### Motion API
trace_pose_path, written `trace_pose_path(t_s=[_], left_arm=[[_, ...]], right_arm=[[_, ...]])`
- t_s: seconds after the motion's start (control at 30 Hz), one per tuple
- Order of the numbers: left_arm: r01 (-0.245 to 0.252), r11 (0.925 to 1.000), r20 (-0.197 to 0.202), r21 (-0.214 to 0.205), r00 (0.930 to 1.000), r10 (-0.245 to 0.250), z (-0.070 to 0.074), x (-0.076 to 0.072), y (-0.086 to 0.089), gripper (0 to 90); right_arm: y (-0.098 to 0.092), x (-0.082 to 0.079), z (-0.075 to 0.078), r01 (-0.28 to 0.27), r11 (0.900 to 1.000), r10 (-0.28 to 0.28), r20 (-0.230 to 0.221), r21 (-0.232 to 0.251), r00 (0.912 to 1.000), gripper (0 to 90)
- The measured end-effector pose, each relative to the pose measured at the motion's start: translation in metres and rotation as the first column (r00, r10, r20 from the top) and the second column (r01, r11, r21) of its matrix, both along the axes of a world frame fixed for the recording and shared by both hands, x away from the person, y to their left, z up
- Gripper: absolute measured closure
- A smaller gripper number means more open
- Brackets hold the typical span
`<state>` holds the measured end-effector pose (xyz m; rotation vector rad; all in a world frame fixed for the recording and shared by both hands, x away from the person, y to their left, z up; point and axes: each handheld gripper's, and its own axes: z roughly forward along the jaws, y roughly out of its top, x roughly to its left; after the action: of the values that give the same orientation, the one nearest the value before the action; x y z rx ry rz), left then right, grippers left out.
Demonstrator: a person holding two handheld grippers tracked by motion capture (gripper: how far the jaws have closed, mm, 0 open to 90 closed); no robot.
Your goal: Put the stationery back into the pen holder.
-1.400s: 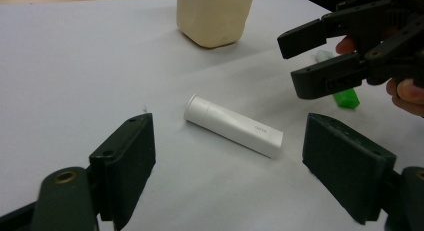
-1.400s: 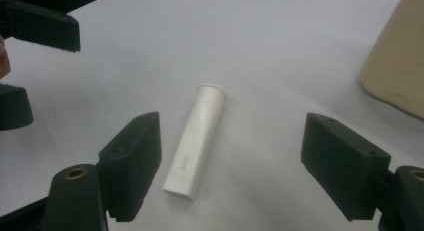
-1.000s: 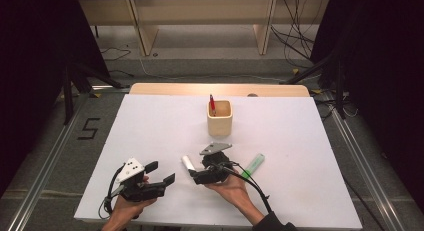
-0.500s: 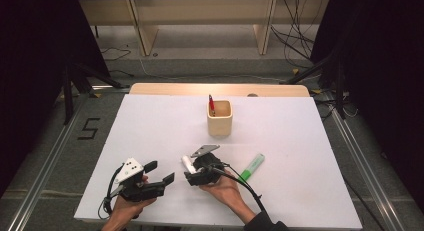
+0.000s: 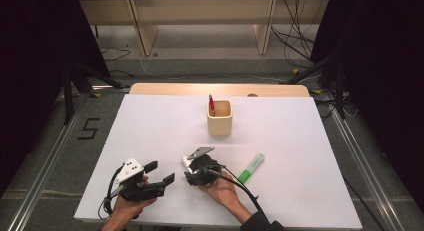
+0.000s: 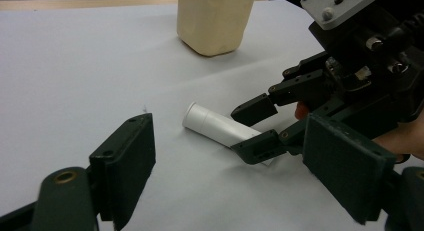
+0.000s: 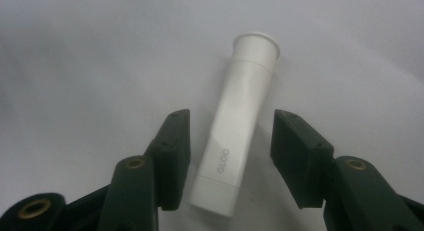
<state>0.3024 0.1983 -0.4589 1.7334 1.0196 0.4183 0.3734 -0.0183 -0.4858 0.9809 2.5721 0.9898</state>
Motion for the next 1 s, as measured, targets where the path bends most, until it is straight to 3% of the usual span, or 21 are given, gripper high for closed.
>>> trace_pose_path(t_s=[0.4, 0.57, 0.7, 1.0], left_arm=[[-0.001, 1.0, 0.003, 0.0, 1.0, 0.001, 0.0001, 0.0002, 0.0007, 20.6], [0.002, 1.0, 0.0, 0.003, 1.0, -0.002, 0.0001, 0.0, -0.0002, 20.7], [0.004, 1.0, 0.0, 0.005, 1.0, -0.004, 0.0001, -0.0002, 0.0, 20.8], [-0.006, 1.0, 0.002, -0.004, 1.0, 0.006, 0.0006, -0.0002, 0.0009, 20.9]], right_arm=[[0.0024, 0.0013, -0.0017, 0.011, 0.9999, -0.011, 0.003, -0.011, 0.9999, 61.3], [0.0032, 0.0021, -0.0009, 0.038, 0.9988, -0.038, 0.006, -0.031, 0.9993, 70.6], [0.0047, 0.0014, 0.0, 0.047, 0.998, -0.046, 0.007, -0.043, 0.9989, 71.0], [-0.0004, 0.0027, 0.0061, 0.034, 0.9993, -0.034, -0.006, 0.012, 0.9994, 71.4]])
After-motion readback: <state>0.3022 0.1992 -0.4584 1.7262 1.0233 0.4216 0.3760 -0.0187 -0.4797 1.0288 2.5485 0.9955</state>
